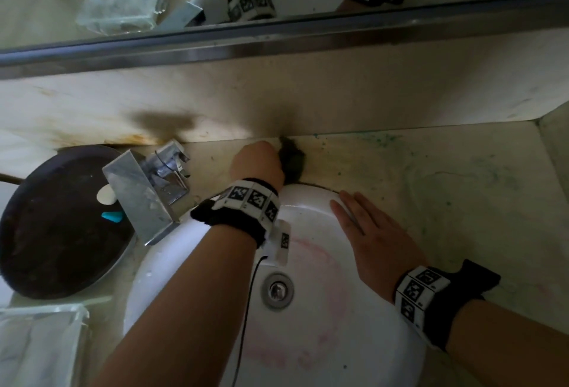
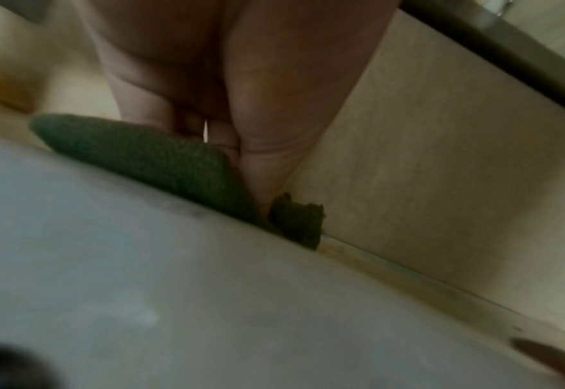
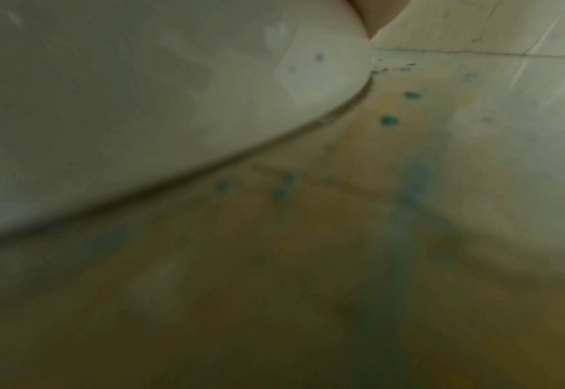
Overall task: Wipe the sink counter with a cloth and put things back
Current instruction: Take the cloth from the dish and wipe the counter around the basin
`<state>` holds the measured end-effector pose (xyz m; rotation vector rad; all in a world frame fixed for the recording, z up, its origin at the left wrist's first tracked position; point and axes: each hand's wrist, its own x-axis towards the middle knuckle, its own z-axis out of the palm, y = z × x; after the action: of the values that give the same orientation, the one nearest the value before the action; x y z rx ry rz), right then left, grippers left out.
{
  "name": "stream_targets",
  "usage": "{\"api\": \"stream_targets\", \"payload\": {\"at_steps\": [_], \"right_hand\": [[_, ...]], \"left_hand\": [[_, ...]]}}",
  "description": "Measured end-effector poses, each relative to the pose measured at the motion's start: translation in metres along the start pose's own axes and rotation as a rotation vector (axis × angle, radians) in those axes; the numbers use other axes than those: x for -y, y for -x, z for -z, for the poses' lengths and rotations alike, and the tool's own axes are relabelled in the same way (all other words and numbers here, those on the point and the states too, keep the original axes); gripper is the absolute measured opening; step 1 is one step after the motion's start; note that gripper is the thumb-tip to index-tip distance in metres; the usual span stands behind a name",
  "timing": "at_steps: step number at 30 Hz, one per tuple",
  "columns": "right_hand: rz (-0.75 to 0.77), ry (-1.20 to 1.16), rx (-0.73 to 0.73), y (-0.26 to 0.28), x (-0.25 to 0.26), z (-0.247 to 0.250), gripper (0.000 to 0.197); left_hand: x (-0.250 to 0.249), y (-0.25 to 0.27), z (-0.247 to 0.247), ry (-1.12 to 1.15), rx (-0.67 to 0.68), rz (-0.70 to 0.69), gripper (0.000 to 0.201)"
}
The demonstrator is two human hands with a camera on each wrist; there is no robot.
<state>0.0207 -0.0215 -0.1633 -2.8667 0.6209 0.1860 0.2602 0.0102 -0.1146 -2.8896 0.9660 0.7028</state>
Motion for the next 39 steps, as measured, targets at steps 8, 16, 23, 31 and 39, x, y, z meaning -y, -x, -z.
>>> {"api": "stream_targets", "payload": {"at_steps": [8, 16, 23, 31, 39], "right_hand": [[0.0, 0.0, 0.018, 0.001, 0.0, 0.0, 0.085], [-0.002, 0.027, -0.022, 0.001, -0.001, -0.002, 0.083], [-0.001, 0.024, -0.025, 0.001, -0.001, -0.002, 0.083], [-0.008, 0.03, -0.001, 0.001, 0.0, -0.001, 0.084], [-0.006, 0.028, 0.007, 0.001, 0.0, 0.0, 0.089]], "left_hand": [[-0.048, 0.012, -0.018, 0.035, 0.054, -0.195, 0.018], [0.063, 0.021, -0.009, 0.208, -0.272, 0.215, 0.013], [0.073, 0.02, -0.013, 0.179, -0.276, 0.281, 0.016], [-0.008, 0.033, -0.033, 0.407, -0.258, -0.033, 0.013], [-0.022, 0.029, -0.035, 0.395, -0.216, -0.142, 0.011]]}}
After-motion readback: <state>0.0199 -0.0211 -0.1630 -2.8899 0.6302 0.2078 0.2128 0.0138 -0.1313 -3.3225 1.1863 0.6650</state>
